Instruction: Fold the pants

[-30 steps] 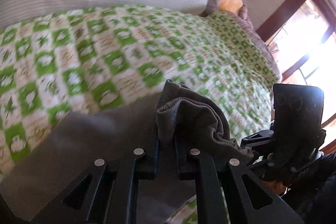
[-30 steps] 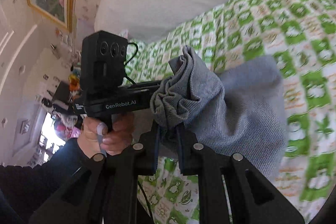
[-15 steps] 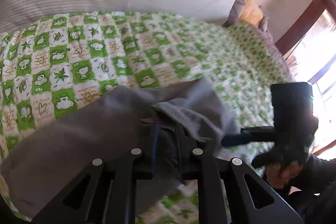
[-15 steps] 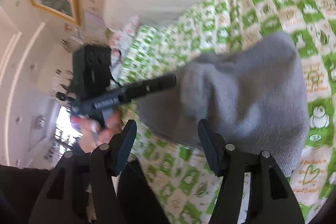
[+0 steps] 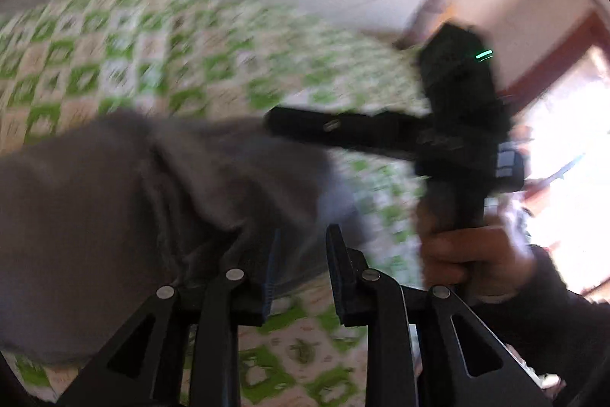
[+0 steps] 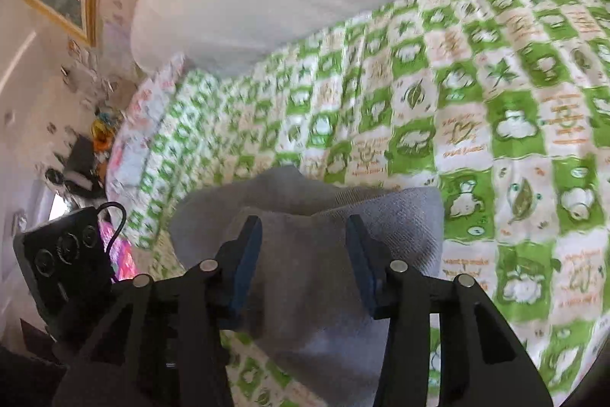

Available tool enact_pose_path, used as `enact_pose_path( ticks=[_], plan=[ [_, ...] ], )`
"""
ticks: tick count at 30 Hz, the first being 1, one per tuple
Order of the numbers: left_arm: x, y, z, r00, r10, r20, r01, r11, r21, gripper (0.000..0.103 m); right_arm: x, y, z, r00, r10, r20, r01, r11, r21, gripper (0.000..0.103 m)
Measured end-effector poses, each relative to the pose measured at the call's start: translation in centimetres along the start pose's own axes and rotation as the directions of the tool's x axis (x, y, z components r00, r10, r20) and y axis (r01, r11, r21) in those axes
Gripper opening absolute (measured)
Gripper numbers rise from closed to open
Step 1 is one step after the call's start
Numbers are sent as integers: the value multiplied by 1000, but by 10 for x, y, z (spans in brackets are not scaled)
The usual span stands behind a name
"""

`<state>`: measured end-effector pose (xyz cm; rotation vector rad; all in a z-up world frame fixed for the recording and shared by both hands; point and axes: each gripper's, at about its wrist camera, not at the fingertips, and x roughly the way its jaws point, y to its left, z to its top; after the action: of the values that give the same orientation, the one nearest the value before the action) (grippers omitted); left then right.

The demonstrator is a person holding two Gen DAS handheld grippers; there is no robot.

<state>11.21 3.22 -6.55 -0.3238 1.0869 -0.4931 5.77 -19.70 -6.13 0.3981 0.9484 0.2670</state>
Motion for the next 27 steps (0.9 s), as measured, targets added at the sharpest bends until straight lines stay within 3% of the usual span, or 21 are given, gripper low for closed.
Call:
enact_pose_path(
  ticks=[4, 6, 10, 14, 18, 23, 27],
  plan=[
    [15, 32, -17, 1000, -12, -26, 8, 989, -148, 23, 24, 0, -3, 994, -56, -90, 51, 997, -54, 45],
    [17, 42, -23, 1000, -31, -4, 29, 979, -203, 17, 33, -3, -2, 991, -73, -110, 67, 996, -58, 44],
    [11, 44, -25, 999, -40, 23, 44, 973, -226, 17, 35, 14, -2, 986, -120, -114, 104, 985, -136, 45],
    [-14, 38, -31, 997, 4, 73, 11, 978, -208, 23, 24, 45, 3, 989, -103, -109, 73, 967, -243, 46],
    [-42, 48, -42, 990, 45, 130, -11, 968, -252, 28, 30, 69, 10, 986, -85, -141, 39, 952, -302, 46],
    [-78, 81, -62, 974, 115, 195, -35, 927, -373, 29, 57, 108, 17, 976, -79, -204, -7, 921, -389, 46],
    [-107, 113, -85, 951, 179, 253, -32, 868, -495, 47, 86, 139, 20, 961, -85, -261, -46, 888, -458, 47]
  ],
)
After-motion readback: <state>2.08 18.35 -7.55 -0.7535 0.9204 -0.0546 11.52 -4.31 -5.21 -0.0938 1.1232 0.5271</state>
